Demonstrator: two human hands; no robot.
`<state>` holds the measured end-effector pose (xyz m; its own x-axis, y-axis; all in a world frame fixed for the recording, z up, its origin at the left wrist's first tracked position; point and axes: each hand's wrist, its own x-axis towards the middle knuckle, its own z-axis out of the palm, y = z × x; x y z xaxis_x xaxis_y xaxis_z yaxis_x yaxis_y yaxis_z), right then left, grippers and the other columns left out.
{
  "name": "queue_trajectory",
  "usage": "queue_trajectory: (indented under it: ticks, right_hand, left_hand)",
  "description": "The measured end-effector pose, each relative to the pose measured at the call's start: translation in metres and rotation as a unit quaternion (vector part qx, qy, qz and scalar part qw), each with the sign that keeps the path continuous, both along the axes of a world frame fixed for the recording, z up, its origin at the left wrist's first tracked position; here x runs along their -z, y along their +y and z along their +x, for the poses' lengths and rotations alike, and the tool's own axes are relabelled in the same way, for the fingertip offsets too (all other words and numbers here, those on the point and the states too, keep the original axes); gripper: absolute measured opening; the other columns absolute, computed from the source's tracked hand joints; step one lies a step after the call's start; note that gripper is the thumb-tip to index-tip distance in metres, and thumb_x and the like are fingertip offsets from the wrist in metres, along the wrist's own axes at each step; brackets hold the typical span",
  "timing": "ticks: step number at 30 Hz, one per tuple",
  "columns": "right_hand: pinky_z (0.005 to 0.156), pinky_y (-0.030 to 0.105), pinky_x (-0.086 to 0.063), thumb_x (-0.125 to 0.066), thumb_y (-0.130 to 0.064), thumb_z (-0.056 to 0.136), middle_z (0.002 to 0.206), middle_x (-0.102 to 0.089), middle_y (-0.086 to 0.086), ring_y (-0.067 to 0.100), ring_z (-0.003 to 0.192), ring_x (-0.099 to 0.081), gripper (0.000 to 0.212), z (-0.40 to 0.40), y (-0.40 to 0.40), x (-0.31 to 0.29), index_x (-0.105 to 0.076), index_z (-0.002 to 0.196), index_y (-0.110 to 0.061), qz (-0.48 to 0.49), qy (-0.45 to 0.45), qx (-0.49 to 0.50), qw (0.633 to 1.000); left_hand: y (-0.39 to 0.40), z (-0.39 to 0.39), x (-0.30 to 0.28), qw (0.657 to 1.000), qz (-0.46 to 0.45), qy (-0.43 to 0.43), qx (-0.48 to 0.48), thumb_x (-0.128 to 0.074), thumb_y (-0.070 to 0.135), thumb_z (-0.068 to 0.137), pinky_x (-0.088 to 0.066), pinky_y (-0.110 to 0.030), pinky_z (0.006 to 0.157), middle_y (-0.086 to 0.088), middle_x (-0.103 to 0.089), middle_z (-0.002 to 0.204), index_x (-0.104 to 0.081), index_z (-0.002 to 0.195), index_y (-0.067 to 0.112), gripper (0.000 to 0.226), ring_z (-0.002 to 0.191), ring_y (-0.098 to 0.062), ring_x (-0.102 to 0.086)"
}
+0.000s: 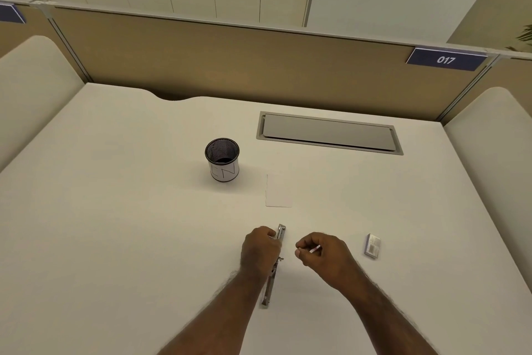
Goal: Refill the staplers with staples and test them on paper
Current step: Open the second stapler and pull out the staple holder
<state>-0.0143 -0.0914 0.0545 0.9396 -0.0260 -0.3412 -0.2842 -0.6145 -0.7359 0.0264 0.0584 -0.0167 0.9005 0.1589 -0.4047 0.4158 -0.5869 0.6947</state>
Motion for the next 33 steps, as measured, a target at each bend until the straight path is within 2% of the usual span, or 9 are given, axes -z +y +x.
queue_trajectory:
  ticks: [2, 5, 8, 11, 13, 21, 26, 29, 33]
  right_hand:
    - [0.074, 0.03, -0.056, -0.074, -0.027, 0.08, 0.074, -0.07, -0.01, 0.014, 0.071, -0.068, 0.005, 0.0, 0.0, 0.001, -0.07, 0.078, -0.03, 0.001, -0.002, 0.0, 1.0]
    - [0.075, 0.029, -0.056, -0.073, -0.028, 0.08, 0.077, -0.07, -0.01, 0.014, 0.072, -0.068, 0.004, -0.001, 0.0, 0.001, -0.07, 0.08, -0.03, -0.001, -0.004, -0.001, 1.0]
    - [0.074, 0.029, -0.055, -0.073, -0.027, 0.081, 0.076, -0.07, -0.01, 0.014, 0.072, -0.068, 0.005, 0.0, -0.001, 0.001, -0.069, 0.079, -0.031, 0.0, -0.005, -0.002, 1.0]
    - [0.074, 0.028, -0.055, -0.073, -0.027, 0.081, 0.076, -0.07, -0.011, 0.014, 0.072, -0.068, 0.005, 0.001, -0.001, 0.001, -0.069, 0.08, -0.031, 0.002, -0.006, 0.0, 1.0]
    - [0.073, 0.027, -0.055, -0.073, -0.027, 0.081, 0.077, -0.07, -0.01, 0.014, 0.072, -0.068, 0.004, 0.001, -0.001, 0.002, -0.07, 0.081, -0.03, 0.004, -0.005, 0.0, 1.0]
    - [0.072, 0.028, -0.055, -0.074, -0.024, 0.081, 0.075, -0.07, -0.009, 0.016, 0.071, -0.068, 0.006, 0.003, -0.003, 0.005, -0.07, 0.081, -0.029, 0.023, -0.001, 0.015, 1.0]
    - [0.07, 0.032, -0.057, -0.074, -0.016, 0.079, 0.072, -0.072, -0.005, 0.015, 0.067, -0.069, 0.01, 0.007, -0.002, 0.006, -0.071, 0.081, -0.026, 0.048, 0.009, 0.026, 0.998]
    - [0.071, 0.034, -0.058, -0.073, -0.013, 0.08, 0.072, -0.074, -0.004, 0.012, 0.065, -0.07, 0.012, 0.013, 0.0, 0.005, -0.072, 0.081, -0.025, 0.057, 0.003, 0.022, 0.998]
    - [0.071, 0.036, -0.057, -0.075, -0.016, 0.079, 0.071, -0.074, 0.001, 0.02, 0.069, -0.07, 0.011, 0.027, 0.008, 0.0, -0.072, 0.08, -0.027, 0.064, -0.012, 0.021, 0.998]
  left_hand:
    - [-0.001, 0.0, 0.0, 1.0, 0.013, -0.007, -0.002, -0.057, 0.019, 0.082, -0.043, -0.018, 0.057, 0.004, -0.074, 0.089, -0.071, 0.09, 0.021, 0.016, 0.065, -0.011, -0.06]
    - [-0.003, 0.002, 0.001, 0.999, 0.034, -0.011, 0.0, -0.056, 0.017, 0.083, -0.044, -0.02, 0.061, 0.0, -0.074, 0.088, -0.071, 0.088, 0.018, 0.016, 0.071, -0.017, -0.064]
    - [-0.004, 0.003, 0.004, 0.999, 0.05, -0.018, 0.005, -0.056, 0.017, 0.085, -0.047, -0.019, 0.056, -0.003, -0.075, 0.089, -0.07, 0.088, 0.016, 0.015, 0.06, -0.012, -0.06]
    - [-0.006, 0.004, 0.006, 0.997, 0.068, -0.025, 0.026, -0.056, 0.02, 0.088, -0.056, -0.028, 0.072, -0.003, -0.073, 0.096, -0.07, 0.094, 0.015, 0.016, 0.082, -0.02, -0.068]
    - [-0.008, 0.005, 0.007, 0.995, 0.086, -0.028, 0.044, -0.052, 0.019, 0.088, -0.055, -0.031, 0.078, -0.003, -0.071, 0.1, -0.069, 0.096, 0.016, 0.018, 0.092, -0.023, -0.066]
    - [-0.006, 0.006, 0.01, 0.996, 0.073, -0.034, 0.049, -0.051, 0.015, 0.086, -0.051, -0.031, 0.081, -0.003, -0.068, 0.105, -0.067, 0.102, 0.017, 0.022, 0.096, -0.023, -0.063]
    - [0.005, 0.003, 0.012, 0.994, 0.046, -0.079, 0.052, -0.054, 0.02, 0.09, -0.049, -0.03, 0.087, 0.0, -0.062, 0.114, -0.063, 0.112, 0.02, 0.025, 0.102, -0.018, -0.06]
    - [0.015, 0.003, 0.011, 0.985, 0.069, -0.14, 0.066, -0.055, 0.019, 0.089, -0.045, -0.03, 0.091, 0.0, -0.059, 0.117, -0.062, 0.116, 0.019, 0.028, 0.11, -0.019, -0.055]
    - [0.033, 0.006, 0.009, 0.968, 0.14, -0.182, 0.1, -0.054, 0.027, 0.089, -0.04, -0.031, 0.101, 0.004, -0.052, 0.133, -0.056, 0.128, 0.023, 0.039, 0.123, -0.018, -0.047]
